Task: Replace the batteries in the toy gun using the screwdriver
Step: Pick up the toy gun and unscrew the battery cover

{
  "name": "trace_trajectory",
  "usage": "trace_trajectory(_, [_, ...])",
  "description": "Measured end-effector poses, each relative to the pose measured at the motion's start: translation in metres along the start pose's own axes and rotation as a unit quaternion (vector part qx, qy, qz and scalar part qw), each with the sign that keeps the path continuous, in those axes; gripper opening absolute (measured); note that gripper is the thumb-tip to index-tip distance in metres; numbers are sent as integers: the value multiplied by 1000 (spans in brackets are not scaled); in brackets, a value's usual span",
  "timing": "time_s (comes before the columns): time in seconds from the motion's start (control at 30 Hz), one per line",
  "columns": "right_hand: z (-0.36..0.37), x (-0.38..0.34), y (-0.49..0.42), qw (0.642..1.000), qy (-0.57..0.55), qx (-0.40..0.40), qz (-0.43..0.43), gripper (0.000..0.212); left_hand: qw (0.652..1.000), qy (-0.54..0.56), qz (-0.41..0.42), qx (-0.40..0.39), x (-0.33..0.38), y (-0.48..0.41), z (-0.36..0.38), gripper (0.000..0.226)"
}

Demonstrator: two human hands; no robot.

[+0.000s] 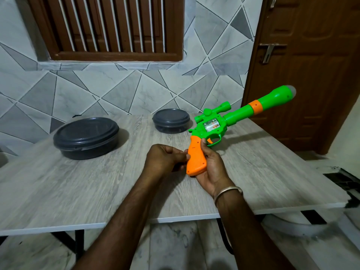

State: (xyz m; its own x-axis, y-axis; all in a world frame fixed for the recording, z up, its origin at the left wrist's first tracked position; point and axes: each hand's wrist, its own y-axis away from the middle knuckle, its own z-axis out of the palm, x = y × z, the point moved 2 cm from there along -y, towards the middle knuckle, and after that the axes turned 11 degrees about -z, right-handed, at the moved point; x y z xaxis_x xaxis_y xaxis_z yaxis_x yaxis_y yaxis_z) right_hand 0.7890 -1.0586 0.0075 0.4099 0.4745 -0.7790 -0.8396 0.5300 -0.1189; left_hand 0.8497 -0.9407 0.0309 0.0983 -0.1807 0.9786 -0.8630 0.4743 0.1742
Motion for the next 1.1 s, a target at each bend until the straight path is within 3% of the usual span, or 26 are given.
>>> trace_trajectory(0.5, [-1,0,0,1000,-12,5,2,33,999,-32,6,-9,0,-6,1,9])
trace_trajectory(0.67, [0,-1,-1,1000,-27,2,6,42,995,95,-15,-29,0,1,-3,8])
trace_trajectory(0.77, [-4,-3,-4,998,-65,24,2,41,993,115,-18,-14,0,0,-10,8])
trace_trajectory(1.1, [-8,-2,-4,997,-64,44,-6,38,999,-1,45,5,3,1,-12,7])
